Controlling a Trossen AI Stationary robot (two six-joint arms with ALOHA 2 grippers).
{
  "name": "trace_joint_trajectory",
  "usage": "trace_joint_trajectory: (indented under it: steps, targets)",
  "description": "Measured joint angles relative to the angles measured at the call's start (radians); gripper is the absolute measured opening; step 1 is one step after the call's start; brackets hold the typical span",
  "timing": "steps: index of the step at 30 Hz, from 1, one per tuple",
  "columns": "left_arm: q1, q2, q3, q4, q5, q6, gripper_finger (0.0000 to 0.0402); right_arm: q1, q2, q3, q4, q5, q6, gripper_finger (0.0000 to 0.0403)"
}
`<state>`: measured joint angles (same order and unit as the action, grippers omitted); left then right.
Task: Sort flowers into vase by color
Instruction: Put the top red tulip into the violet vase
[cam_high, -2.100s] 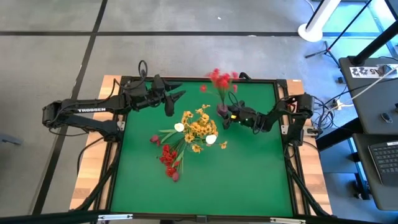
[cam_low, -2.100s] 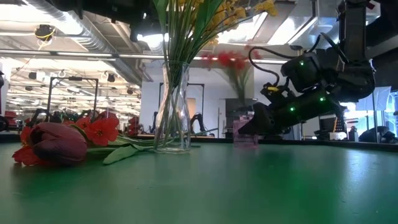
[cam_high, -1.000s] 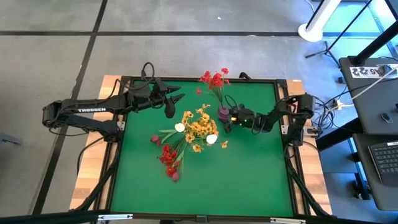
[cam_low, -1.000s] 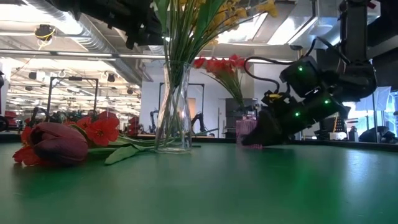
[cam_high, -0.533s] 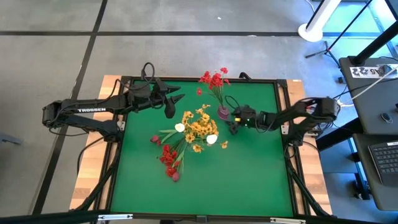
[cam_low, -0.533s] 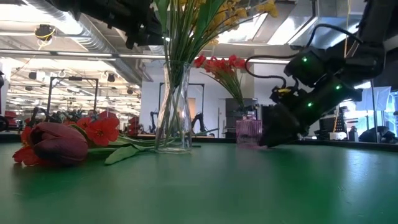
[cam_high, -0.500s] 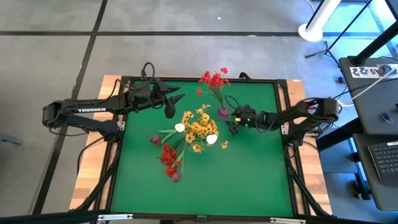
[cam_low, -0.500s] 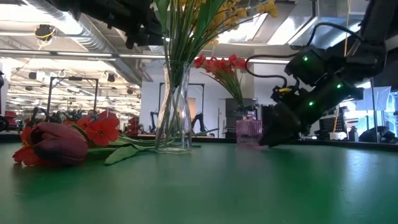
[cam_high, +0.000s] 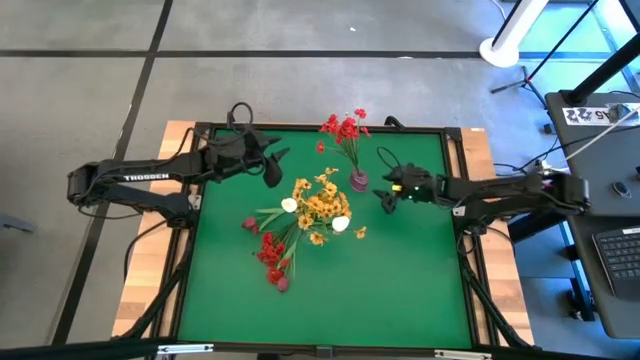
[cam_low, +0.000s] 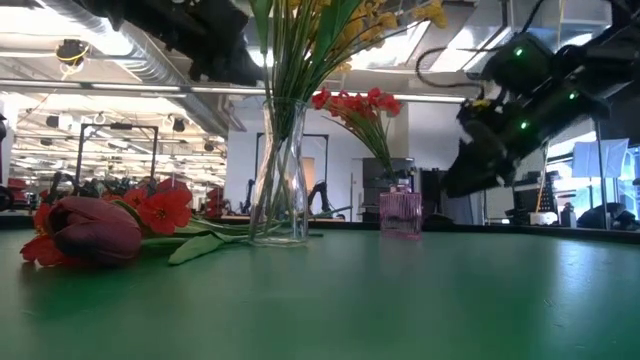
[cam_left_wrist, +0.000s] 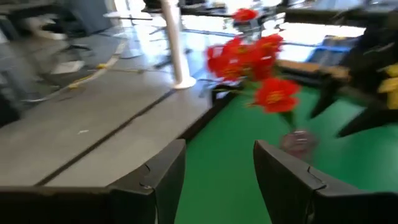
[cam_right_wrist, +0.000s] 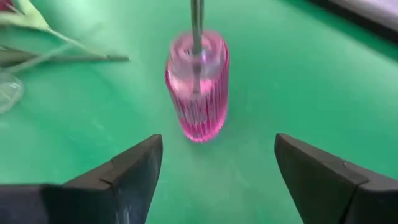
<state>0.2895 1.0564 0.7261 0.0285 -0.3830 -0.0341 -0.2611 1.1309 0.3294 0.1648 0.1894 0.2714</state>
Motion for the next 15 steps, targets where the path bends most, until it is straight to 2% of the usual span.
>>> trace_joint_trajectory:
  steps: [4,9,15]
  targets:
    - [0.003,-0.026,0.0,-0.06,-0.066,0.018,0.0184,0.009,-0.116,0.002,-0.004,-0.017,-0.036,0.0308]
    - [0.011,-0.054,0.0,-0.117,-0.071,0.004,0.0184,0.089,-0.215,0.029,0.092,-0.06,-0.141,0.0308]
    - [0.011,-0.056,0.0,-0.146,-0.071,-0.016,0.0184,0.227,-0.172,0.073,0.305,-0.044,-0.304,0.0308]
